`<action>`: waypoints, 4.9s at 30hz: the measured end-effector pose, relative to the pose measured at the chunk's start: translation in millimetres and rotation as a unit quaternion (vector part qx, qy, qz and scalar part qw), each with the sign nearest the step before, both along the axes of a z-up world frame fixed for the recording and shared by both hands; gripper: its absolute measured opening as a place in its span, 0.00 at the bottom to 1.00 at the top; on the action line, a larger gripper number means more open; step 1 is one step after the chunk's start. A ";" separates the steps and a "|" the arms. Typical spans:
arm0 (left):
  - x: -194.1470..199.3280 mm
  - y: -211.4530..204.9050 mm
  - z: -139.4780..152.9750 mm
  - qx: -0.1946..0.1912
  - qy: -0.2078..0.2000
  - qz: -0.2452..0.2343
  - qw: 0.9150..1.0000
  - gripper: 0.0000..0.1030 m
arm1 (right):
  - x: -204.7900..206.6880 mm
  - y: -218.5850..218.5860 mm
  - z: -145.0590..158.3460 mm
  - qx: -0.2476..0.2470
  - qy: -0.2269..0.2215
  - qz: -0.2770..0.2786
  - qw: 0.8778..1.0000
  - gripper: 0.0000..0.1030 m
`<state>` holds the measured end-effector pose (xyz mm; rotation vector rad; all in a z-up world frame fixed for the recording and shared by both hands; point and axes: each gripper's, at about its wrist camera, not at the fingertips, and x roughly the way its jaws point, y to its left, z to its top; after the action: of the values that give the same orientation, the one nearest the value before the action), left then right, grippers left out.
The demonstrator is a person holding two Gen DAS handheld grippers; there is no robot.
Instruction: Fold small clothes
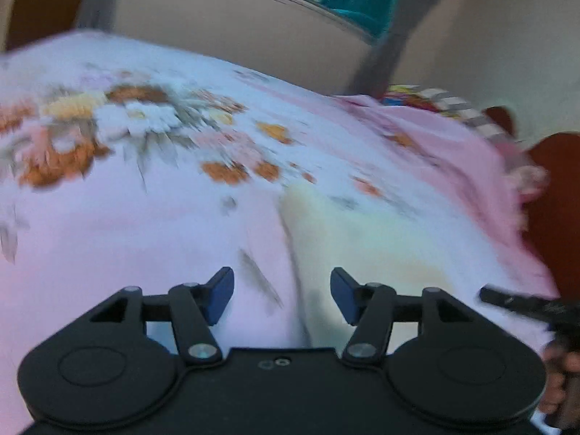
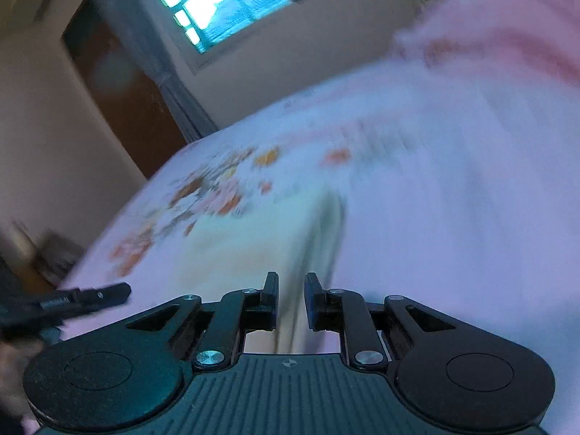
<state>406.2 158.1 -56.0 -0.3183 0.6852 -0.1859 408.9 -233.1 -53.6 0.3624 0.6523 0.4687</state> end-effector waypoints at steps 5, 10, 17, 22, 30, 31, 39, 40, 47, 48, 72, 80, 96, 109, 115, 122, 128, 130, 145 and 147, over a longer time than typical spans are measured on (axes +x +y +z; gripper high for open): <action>24.3 -35.1 -26.5 0.087 0.037 -0.020 0.995 0.56 | 50.3 56.4 -31.2 -0.112 0.031 0.017 0.993 0.18; -12.4 -51.3 -0.6 0.129 0.019 -0.012 0.991 0.56 | 13.2 16.5 -9.1 -0.061 0.011 -0.013 0.998 0.35; -124.8 -83.1 53.1 0.166 -0.035 0.006 0.985 0.58 | -117.1 3.3 66.9 -0.043 -0.058 -0.008 0.997 0.74; -207.6 -103.2 78.6 0.190 -0.089 0.009 0.978 0.59 | -211.6 12.5 95.8 -0.053 -0.099 -0.002 0.994 0.83; -323.0 -124.5 89.2 0.193 -0.104 -0.002 0.976 0.60 | -327.2 9.6 112.7 -0.097 -0.140 -0.045 0.984 0.83; -334.7 -125.8 91.0 0.191 -0.106 0.002 0.976 0.63 | -339.9 7.3 111.8 -0.102 -0.142 -0.048 0.983 0.88; -372.1 -124.2 101.8 0.171 -0.110 0.023 0.979 0.68 | -401.0 14.4 108.7 -0.120 -0.161 -0.059 0.978 0.94; -372.6 -121.4 101.1 0.165 -0.107 0.031 0.980 0.68 | -403.7 14.9 110.4 -0.121 -0.163 -0.061 0.977 0.94; -384.4 -111.3 100.1 0.149 -0.105 0.042 0.982 0.68 | -409.6 16.7 114.7 -0.126 -0.165 -0.071 0.976 1.00; -386.4 -111.9 100.6 0.149 -0.108 0.041 0.982 0.69 | -409.8 16.2 115.4 -0.127 -0.165 -0.070 0.975 1.00; -399.6 -117.9 109.8 0.139 -0.136 0.030 0.980 0.69 | -421.9 11.5 117.9 -0.119 -0.172 -0.069 0.975 1.00; -398.1 -117.7 109.6 0.139 -0.136 0.025 0.981 0.69 | -419.7 10.2 118.2 -0.118 -0.170 -0.068 0.976 1.00; -395.2 -117.6 109.9 0.139 -0.139 0.020 0.980 0.69 | -417.7 12.8 117.1 -0.118 -0.170 -0.067 0.976 1.00; -392.4 -120.4 108.9 0.146 -0.138 0.018 0.979 0.70 | -415.1 12.5 116.4 -0.120 -0.169 -0.059 0.976 1.00; -392.3 -121.1 106.7 0.145 -0.135 0.015 0.980 0.70 | -412.1 10.8 116.1 -0.122 -0.168 -0.055 0.977 1.00; -394.7 -118.1 105.7 0.136 -0.142 0.018 0.980 0.71 | -411.0 10.2 114.9 -0.122 -0.167 -0.052 0.977 1.00; -394.4 -114.3 105.3 0.131 -0.140 0.020 0.981 0.72 | -409.2 9.7 113.9 -0.122 -0.166 -0.050 0.977 1.00; -395.2 -113.3 105.5 0.125 -0.142 0.017 0.982 0.72 | -408.9 9.4 113.4 -0.123 -0.166 -0.050 0.977 1.00; -397.7 -113.2 107.0 0.115 -0.154 0.004 0.981 0.72 | -405.5 9.3 110.4 -0.122 -0.168 -0.046 0.977 1.00; -398.1 -113.2 107.2 0.116 -0.156 0.006 0.981 0.73 | -405.3 8.0 109.4 -0.121 -0.169 -0.045 0.977 1.00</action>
<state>8.1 44.8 51.1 -0.0649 0.3892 -0.1388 3.6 -225.1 55.8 0.0766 0.3544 0.3480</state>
